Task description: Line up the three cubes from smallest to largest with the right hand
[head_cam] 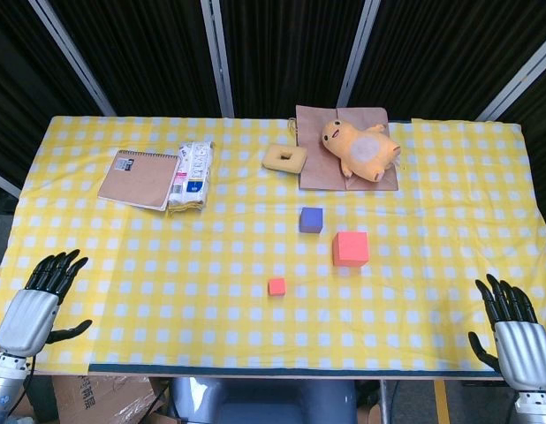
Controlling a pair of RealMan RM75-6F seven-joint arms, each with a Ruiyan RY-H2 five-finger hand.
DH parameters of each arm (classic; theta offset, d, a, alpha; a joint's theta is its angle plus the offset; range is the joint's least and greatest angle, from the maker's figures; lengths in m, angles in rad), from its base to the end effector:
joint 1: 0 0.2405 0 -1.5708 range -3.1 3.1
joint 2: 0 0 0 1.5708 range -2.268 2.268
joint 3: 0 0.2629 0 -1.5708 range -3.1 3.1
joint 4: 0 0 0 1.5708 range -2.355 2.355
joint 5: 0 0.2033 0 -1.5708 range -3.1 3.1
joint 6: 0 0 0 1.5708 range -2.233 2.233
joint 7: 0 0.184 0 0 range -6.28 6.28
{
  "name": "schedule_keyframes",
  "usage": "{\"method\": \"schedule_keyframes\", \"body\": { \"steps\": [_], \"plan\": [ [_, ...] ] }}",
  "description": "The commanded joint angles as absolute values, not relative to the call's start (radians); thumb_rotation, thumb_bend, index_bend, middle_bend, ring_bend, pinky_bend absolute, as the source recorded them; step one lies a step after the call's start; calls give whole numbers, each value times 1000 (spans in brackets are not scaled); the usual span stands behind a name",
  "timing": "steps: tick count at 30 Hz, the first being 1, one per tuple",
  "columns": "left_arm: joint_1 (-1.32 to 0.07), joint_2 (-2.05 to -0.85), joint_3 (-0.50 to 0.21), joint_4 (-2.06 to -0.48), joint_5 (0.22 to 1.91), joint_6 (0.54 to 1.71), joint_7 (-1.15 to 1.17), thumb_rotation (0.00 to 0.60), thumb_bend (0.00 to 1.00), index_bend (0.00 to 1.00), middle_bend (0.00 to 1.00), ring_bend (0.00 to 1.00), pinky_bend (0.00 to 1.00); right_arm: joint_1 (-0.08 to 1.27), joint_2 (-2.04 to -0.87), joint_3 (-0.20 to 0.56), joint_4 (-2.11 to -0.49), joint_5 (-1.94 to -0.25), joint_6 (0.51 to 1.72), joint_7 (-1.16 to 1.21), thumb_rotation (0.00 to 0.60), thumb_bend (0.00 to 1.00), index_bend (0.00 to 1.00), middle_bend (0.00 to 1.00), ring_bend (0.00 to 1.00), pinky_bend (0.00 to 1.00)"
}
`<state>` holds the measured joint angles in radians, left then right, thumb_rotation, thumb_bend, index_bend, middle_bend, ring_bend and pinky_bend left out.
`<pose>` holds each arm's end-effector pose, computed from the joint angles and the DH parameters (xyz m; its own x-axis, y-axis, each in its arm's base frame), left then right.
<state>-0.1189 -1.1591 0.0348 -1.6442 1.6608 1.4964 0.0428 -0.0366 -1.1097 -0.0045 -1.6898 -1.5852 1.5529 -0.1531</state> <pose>-0.2770 0.2095 0.1298 0.3857 0.0594 0.9207 0.9081 -0.2010 -0.3674 -0.3091 -0.1718 0.1612 0.4743 -0.0374 0.8796 -0.8798 0.0151 0.4751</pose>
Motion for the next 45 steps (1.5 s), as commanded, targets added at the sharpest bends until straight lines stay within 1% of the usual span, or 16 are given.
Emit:
{"method": "schedule_keyframes", "body": {
  "steps": [1,11,13,14,16,18,21,23,24,27,29,34,36,38,40,45],
  "plan": [
    [-119,-1159,35,-1644,1661,1497,43,600,0,0,0,0,0,-36,-1110,-4,-1690,-1586,1553,-153,600,409,0,0,0,86],
    [-117,-1158,37,-1645,1661,1497,40,600,0,0,0,0,0,-37,-1106,-11,-1701,-1602,1557,-152,600,408,0,0,0,85],
    [-119,-1157,36,-1647,1657,1492,35,600,0,0,0,0,0,-34,-1104,-8,-1715,-1607,1558,-153,600,408,0,0,4,121],
    [-119,-1156,37,-1648,1657,1490,34,600,0,0,0,0,0,-31,-1103,-7,-1721,-1608,1557,-154,600,408,0,4,32,190],
    [-121,-1154,38,-1650,1657,1486,31,600,0,0,0,0,0,-20,-1099,5,-1742,-1606,1550,-156,600,407,0,97,176,409],
    [-122,-1152,39,-1653,1657,1485,26,600,0,0,0,0,0,-2,-1095,25,-1771,-1595,1538,-155,600,407,0,380,486,686],
    [-122,-1149,41,-1654,1658,1482,20,600,0,0,0,0,0,42,-1083,67,-1822,-1557,1494,-174,600,408,0,671,786,904],
    [-124,-1147,41,-1655,1653,1476,21,600,0,0,0,0,0,80,-1078,100,-1859,-1513,1445,-208,600,408,0,789,900,978],
    [-124,-1147,41,-1657,1650,1473,21,600,0,0,0,0,0,99,-1077,115,-1873,-1493,1423,-227,600,408,0,831,941,993],
    [-129,-1142,42,-1664,1642,1458,24,600,0,0,0,0,0,175,-1080,172,-1931,-1398,1327,-304,600,408,0,911,997,1000],
    [-131,-1138,43,-1668,1641,1452,33,600,0,0,0,0,0,246,-1090,219,-1991,-1286,1247,-391,600,407,0,945,1000,1000],
    [-133,-1135,42,-1670,1641,1449,30,600,0,0,0,0,0,413,-1163,294,-2063,-1036,1141,-614,600,408,0,981,1000,1000],
    [-138,-1134,43,-1669,1642,1442,28,600,0,0,0,0,0,499,-1229,323,-2056,-916,1131,-715,600,408,0,981,1000,1000],
    [-144,-1133,40,-1667,1626,1423,19,600,0,0,0,0,0,629,-1344,363,-1999,-751,1119,-822,600,408,0,981,1000,1000],
    [-147,-1127,40,-1671,1615,1412,8,600,0,0,0,0,0,701,-1409,385,-1955,-641,1148,-892,600,408,0,981,1000,1000],
    [-149,-1118,39,-1669,1615,1412,-1,600,0,0,0,0,0,816,-1514,420,-1867,-481,1207,-971,600,409,0,981,1000,1000]
  ]
}}
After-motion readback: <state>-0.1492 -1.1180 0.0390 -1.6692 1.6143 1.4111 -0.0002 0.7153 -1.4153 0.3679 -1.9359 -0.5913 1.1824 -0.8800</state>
